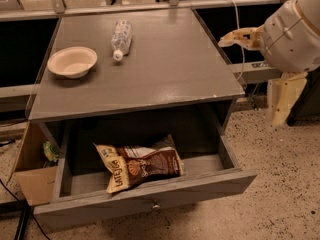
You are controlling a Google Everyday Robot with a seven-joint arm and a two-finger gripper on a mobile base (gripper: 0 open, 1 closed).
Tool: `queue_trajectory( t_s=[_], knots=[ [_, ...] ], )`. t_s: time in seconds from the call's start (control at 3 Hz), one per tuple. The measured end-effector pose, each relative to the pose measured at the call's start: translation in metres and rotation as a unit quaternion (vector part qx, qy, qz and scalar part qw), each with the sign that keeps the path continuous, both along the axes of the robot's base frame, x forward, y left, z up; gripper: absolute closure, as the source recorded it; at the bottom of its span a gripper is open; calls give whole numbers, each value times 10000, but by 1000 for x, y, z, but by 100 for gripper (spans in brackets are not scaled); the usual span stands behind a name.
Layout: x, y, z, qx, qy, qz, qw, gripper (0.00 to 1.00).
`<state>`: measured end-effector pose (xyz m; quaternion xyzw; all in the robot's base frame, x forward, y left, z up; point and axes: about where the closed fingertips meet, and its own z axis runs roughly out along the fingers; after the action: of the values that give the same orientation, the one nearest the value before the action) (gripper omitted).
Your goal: Pick brown chip bag from top drawer and place on counter
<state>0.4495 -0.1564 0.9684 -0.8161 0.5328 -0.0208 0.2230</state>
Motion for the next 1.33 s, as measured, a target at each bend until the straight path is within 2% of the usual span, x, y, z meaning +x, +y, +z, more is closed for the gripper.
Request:
queue_trajectory(
  t_s=[0.33, 0.67, 1.0, 1.33],
  knots=[
    [0, 0, 0, -1, -2, 3, 10000, 0],
    [0, 7, -3, -55, -103, 396, 9991, 0],
    [-4, 36, -22, 56, -39, 1720, 9851, 0],
    [-12, 52, -40, 74, 172, 3045, 9523, 0]
  ],
)
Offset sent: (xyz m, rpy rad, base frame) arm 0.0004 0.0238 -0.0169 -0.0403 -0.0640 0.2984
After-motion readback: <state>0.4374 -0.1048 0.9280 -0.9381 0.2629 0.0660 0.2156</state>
